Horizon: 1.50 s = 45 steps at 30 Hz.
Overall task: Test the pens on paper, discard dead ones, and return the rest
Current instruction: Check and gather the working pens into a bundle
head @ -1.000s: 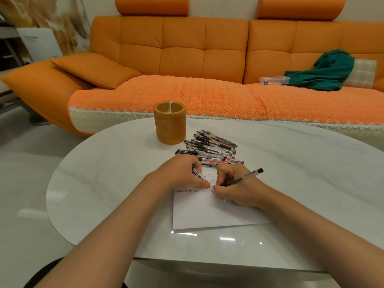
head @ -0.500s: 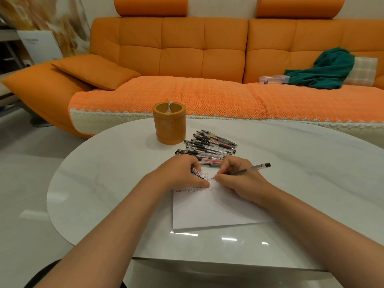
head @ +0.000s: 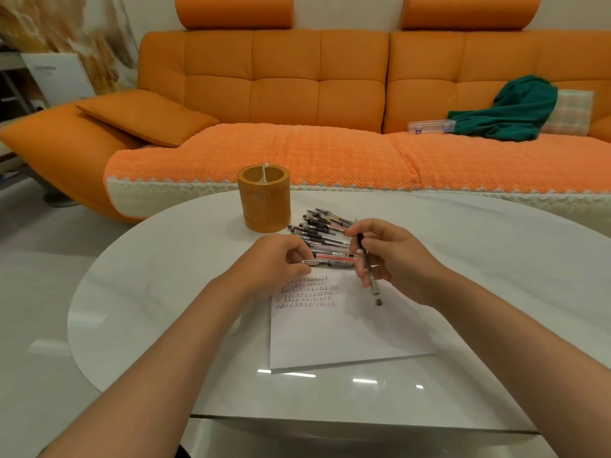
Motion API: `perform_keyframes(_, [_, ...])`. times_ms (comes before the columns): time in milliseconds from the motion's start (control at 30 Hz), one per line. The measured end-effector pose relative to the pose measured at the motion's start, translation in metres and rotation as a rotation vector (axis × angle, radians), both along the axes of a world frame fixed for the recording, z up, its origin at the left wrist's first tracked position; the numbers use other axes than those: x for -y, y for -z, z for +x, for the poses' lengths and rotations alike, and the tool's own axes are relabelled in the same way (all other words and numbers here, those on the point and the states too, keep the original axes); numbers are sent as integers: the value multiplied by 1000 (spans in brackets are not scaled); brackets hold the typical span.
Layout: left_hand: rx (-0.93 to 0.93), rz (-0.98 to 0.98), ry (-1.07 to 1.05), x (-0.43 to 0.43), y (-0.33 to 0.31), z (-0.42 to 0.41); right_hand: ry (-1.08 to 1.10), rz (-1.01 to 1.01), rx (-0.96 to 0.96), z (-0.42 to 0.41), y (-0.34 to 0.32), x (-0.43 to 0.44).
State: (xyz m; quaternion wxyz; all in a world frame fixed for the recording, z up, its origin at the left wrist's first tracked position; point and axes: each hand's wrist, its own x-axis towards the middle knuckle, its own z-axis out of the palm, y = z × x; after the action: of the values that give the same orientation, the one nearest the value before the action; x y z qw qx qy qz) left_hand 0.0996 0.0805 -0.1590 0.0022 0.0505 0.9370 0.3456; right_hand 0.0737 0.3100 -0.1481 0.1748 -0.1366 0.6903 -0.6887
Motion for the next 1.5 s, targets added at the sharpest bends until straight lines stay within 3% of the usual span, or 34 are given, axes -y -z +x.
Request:
perform_keyframes(133, [-36,48,-23,-2,-1,0,82,505,-409,-3,5,2])
perform_keyframes(267, [-47,39,-29,-3,-2,0,105,777,-568,-4,10,6])
perform_keyframes(1100, [-13,8,16,-6,-5,5,19,803,-599,-2,18,16])
perform_keyframes(1267, [106,164,76,-12,-5,6,-78,993,-803,10,18,20])
perform_keyframes(1400, [180,238,106,-19,-10,10,19,1174,-989,13,21,26])
perform_keyframes(1500, [219,290,106,-25,-12,13,76,1261,-1001,15,22,32])
